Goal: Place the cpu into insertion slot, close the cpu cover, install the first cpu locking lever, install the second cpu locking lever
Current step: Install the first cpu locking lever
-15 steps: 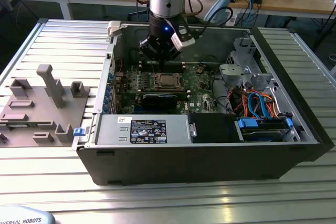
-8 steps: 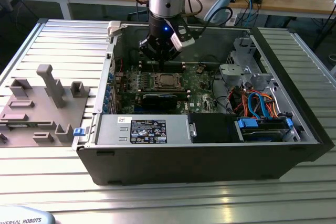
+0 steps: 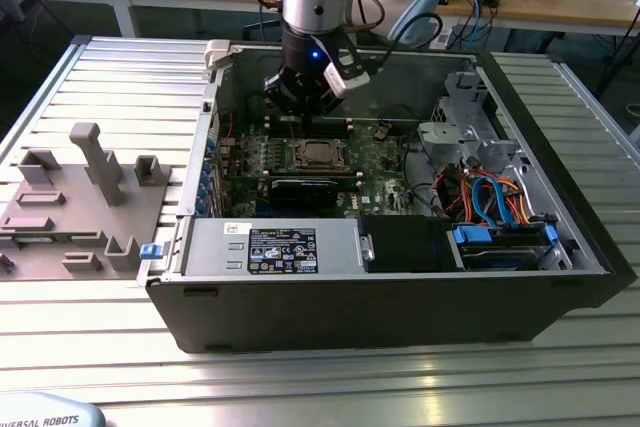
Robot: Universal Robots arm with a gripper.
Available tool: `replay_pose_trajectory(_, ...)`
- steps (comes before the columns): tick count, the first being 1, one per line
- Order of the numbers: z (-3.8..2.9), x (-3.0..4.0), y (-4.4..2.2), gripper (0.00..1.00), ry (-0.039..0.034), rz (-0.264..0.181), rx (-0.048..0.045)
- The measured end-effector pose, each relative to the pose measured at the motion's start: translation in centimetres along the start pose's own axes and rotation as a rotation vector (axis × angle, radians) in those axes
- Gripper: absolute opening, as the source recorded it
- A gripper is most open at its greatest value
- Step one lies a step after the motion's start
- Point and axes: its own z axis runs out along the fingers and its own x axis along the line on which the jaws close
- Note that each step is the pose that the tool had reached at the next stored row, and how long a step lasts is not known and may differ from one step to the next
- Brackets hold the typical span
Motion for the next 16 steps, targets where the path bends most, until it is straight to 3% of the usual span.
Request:
replay_pose_trajectory(12, 0.13, 0.11, 0.18, 0.11, 0.0, 0.0, 0.0)
replay_pose_trajectory(16, 0.15, 0.44, 0.25, 0.11, -0.0001, 0.0, -0.0016)
